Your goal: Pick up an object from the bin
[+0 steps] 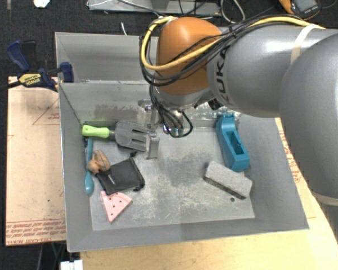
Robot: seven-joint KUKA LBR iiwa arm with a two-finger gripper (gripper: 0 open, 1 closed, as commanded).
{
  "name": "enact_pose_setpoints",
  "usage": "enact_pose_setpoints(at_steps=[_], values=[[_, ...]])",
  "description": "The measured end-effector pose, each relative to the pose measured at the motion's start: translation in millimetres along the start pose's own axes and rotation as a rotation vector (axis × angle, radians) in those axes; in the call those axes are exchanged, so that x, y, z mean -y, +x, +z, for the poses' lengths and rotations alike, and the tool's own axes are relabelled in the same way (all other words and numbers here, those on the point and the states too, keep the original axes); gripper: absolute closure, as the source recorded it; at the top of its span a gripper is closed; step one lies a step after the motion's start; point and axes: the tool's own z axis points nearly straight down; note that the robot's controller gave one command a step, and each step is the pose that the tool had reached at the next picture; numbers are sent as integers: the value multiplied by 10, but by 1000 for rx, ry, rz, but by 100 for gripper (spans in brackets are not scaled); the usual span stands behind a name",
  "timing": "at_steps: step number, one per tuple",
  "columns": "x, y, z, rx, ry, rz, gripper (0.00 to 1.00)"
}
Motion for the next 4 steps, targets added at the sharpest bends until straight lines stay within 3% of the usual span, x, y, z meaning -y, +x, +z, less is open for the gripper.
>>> enact_pose_setpoints(at_steps=[1, 2, 3, 4], values=[[83, 103, -214, 2, -1, 74, 0], [256, 192, -579, 0, -1, 13, 0], [115, 281, 132, 7, -3, -1, 0], [-86, 991, 220, 11, -2, -109, 0]])
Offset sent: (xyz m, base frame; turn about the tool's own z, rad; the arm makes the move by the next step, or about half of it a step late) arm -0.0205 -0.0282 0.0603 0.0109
